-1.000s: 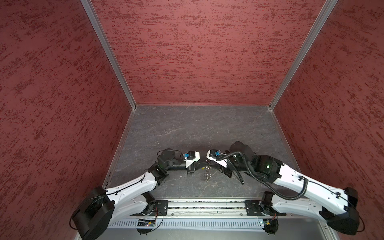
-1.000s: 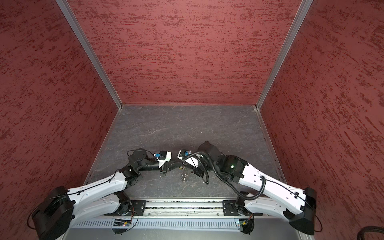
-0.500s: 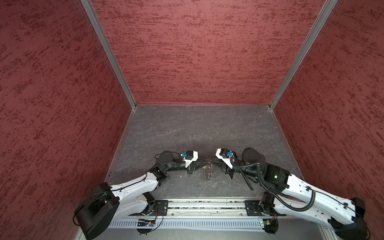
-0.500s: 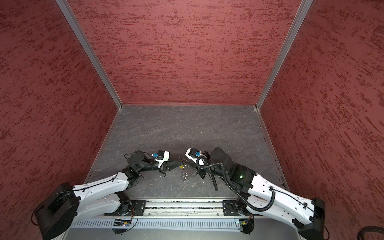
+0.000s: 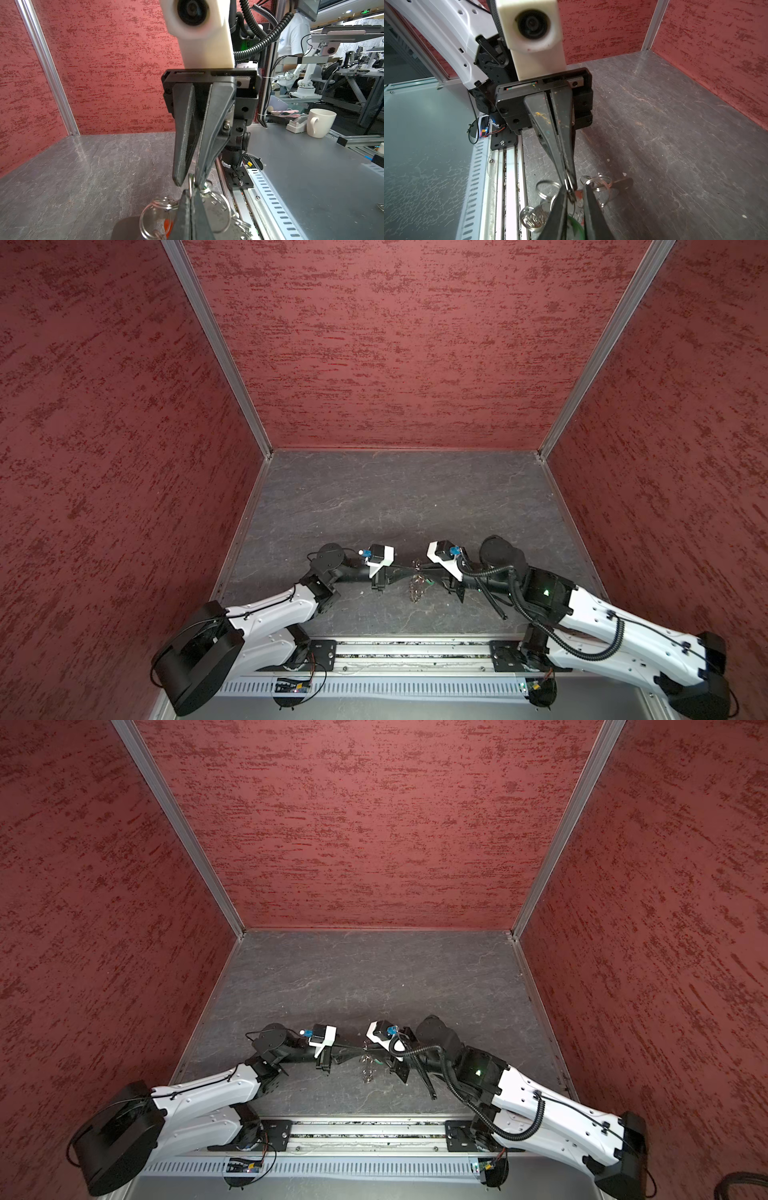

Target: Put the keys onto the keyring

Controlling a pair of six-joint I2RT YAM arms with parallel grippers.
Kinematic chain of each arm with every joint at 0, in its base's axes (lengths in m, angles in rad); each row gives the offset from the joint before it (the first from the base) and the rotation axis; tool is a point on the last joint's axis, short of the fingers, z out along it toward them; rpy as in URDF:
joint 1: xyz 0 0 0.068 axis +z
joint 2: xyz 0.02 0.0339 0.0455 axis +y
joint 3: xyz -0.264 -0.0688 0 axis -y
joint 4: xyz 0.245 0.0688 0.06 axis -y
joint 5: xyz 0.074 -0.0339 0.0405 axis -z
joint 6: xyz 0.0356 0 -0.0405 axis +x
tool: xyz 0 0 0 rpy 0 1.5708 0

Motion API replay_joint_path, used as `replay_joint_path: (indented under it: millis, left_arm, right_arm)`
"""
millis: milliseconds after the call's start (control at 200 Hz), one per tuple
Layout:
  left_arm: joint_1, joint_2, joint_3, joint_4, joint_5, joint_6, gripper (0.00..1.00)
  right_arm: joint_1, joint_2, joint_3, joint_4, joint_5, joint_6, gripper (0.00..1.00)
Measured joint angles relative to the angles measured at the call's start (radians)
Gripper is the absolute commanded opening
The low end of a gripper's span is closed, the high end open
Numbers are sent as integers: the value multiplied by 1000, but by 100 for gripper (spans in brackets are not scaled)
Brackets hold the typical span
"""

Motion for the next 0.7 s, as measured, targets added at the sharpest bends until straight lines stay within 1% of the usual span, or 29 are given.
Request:
replay_joint_path:
  millis: [251, 421, 516, 621, 696]
  left_arm:
    - [4, 0, -19, 5, 20, 1, 0]
    - [4, -3, -23, 4, 26, 4, 0]
    - [3, -7, -23, -22, 27, 21, 0]
    - [3, -32, -11, -105, 28, 61, 7]
    - [2, -52, 6, -169, 27, 95, 15]
  right_arm:
    - [0, 15, 0, -12, -31, -3, 12]
    - [0, 17, 1, -26, -37, -11, 0]
    - [0, 25, 12, -47, -37, -24, 0]
    - [1, 45, 42, -99, -37, -43, 0]
    - [1, 71, 87, -157, -37, -60, 0]
